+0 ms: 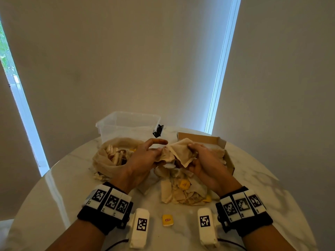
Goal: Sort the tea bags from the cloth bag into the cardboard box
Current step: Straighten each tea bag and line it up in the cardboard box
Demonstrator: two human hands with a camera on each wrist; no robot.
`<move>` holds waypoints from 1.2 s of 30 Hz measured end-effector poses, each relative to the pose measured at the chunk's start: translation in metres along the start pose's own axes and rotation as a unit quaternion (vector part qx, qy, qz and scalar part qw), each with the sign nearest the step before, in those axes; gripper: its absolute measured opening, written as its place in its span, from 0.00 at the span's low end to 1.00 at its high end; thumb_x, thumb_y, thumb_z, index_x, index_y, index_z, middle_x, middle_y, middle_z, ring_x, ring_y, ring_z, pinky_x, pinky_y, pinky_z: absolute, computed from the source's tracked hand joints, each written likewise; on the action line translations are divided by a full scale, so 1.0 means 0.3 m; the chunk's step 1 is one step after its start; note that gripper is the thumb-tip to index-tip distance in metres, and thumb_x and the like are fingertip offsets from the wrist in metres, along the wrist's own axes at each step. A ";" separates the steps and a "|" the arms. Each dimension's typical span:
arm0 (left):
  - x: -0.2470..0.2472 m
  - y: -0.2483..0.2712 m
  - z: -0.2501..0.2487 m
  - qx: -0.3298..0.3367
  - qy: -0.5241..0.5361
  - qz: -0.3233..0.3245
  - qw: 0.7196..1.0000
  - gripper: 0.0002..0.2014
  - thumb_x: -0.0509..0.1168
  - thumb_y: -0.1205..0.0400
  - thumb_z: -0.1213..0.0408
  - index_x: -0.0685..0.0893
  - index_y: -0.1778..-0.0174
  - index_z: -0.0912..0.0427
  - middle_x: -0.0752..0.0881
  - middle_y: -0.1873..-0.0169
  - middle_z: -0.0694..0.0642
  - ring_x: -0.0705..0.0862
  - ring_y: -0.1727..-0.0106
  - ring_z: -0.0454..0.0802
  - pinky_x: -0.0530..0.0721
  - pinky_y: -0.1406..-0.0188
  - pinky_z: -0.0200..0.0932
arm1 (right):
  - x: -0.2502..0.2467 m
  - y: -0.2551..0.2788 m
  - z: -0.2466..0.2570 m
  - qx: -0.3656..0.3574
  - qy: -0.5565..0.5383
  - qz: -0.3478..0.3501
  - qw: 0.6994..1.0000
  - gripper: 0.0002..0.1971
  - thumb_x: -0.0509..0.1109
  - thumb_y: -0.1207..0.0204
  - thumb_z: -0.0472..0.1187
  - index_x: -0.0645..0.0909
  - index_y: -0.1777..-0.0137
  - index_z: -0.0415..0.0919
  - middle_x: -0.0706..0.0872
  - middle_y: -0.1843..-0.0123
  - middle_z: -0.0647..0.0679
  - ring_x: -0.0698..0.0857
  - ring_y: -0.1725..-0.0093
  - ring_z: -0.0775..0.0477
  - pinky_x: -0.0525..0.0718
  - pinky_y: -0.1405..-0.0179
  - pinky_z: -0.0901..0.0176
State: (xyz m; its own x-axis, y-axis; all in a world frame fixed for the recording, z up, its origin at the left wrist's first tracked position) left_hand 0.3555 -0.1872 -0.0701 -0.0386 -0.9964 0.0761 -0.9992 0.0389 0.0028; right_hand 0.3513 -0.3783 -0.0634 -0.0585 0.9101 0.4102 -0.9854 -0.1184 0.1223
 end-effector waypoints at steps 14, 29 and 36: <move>0.021 0.031 -0.045 0.025 0.004 0.045 0.999 0.16 0.62 0.11 0.69 0.91 0.35 0.49 0.91 0.39 0.58 0.90 0.35 0.58 0.92 0.42 0.51 | 0.002 0.010 0.025 -0.076 0.271 0.100 0.954 0.38 0.96 0.54 0.46 0.93 0.39 0.62 0.89 0.29 0.46 0.90 0.33 0.39 0.91 0.33 0.38; 0.019 0.048 -0.080 0.115 -0.035 0.048 0.992 0.12 0.75 0.17 0.55 0.95 0.38 0.49 0.94 0.41 0.48 0.92 0.37 0.46 0.88 0.30 0.56 | 0.026 0.066 0.046 -0.147 0.331 0.066 0.930 0.10 0.76 0.17 0.55 0.93 0.41 0.54 0.95 0.42 0.53 0.93 0.40 0.51 0.93 0.42 0.56; 0.004 0.036 -0.056 0.081 -0.074 0.036 0.993 0.19 0.72 0.19 0.37 0.94 0.38 0.42 0.94 0.43 0.43 0.90 0.37 0.45 0.89 0.33 0.53 | -0.003 0.038 0.020 -0.060 0.203 -0.015 0.977 0.11 0.71 0.13 0.57 0.92 0.48 0.55 0.95 0.48 0.52 0.92 0.42 0.47 0.93 0.40 0.43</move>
State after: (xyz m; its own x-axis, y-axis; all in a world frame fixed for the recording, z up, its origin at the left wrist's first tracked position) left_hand 0.3449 -0.1867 -0.0531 -0.0985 -0.9921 -0.0775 -0.9814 0.1097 -0.1577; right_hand 0.3409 -0.3829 -0.0569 -0.0648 0.9978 0.0120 -0.9978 -0.0650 0.0117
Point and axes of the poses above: each hand's wrist, its own y-axis away from the middle knuckle, its own x-axis out of the palm, z = x × y, the point moved 5 cm from there along -y, towards the middle knuckle
